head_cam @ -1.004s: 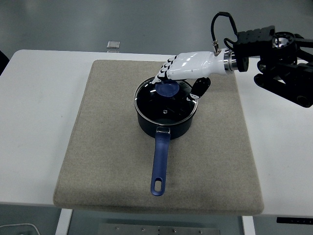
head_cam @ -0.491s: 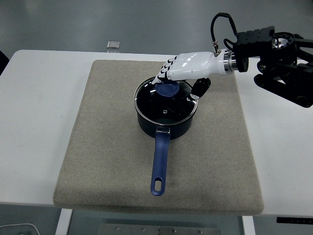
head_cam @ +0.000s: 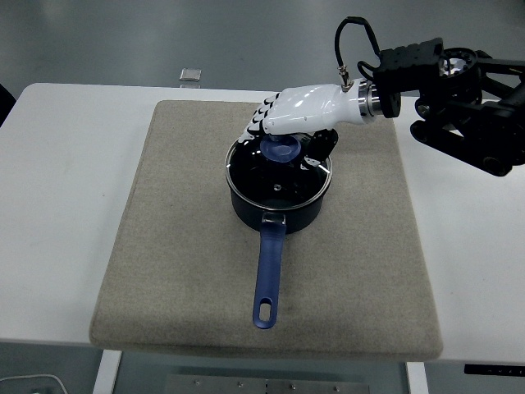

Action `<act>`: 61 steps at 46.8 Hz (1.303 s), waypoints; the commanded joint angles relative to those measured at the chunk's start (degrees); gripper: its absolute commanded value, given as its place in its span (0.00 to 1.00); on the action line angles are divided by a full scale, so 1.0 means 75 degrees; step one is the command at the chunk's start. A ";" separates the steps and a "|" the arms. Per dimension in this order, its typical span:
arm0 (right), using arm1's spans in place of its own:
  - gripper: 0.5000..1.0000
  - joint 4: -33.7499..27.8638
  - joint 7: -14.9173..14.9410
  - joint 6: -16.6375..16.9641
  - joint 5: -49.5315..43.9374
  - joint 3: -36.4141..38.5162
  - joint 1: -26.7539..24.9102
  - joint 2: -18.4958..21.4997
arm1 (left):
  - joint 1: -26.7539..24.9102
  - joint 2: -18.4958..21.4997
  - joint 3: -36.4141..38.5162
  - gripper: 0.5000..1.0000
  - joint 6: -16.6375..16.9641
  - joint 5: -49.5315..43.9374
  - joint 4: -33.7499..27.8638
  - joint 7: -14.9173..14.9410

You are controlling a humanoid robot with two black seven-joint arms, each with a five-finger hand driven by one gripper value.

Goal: Lift the pot lid and place it to the right of the pot.

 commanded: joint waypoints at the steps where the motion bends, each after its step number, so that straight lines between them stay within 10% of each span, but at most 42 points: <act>1: 0.82 -0.0004 0.0000 -0.0006 0.0001 -0.0001 0.0018 0.0004 | 0.0000 0.0000 0.0000 1.00 0.0000 0.0000 0.0000 0.0000; 25: 0.79 -0.0039 0.0000 0.0017 -0.0022 -0.0013 -0.0041 0.0015 | 0.0000 0.0000 0.0000 1.00 0.0000 0.0000 0.0000 0.0000; 34: 0.43 -0.0039 0.0000 0.0052 -0.0022 -0.0025 -0.0029 0.0004 | 0.0000 0.0000 0.0000 1.00 0.0000 0.0000 0.0000 0.0000; 40: 0.00 -0.0039 0.0000 0.0087 -0.0022 -0.0118 0.0029 -0.0008 | 0.0000 0.0000 0.0000 1.00 0.0000 0.0000 0.0000 0.0000; 61: 0.00 -0.0074 0.0000 0.0123 -0.0104 -0.0119 0.0087 0.0016 | 0.0000 0.0000 0.0000 1.00 0.0000 0.0000 0.0000 0.0000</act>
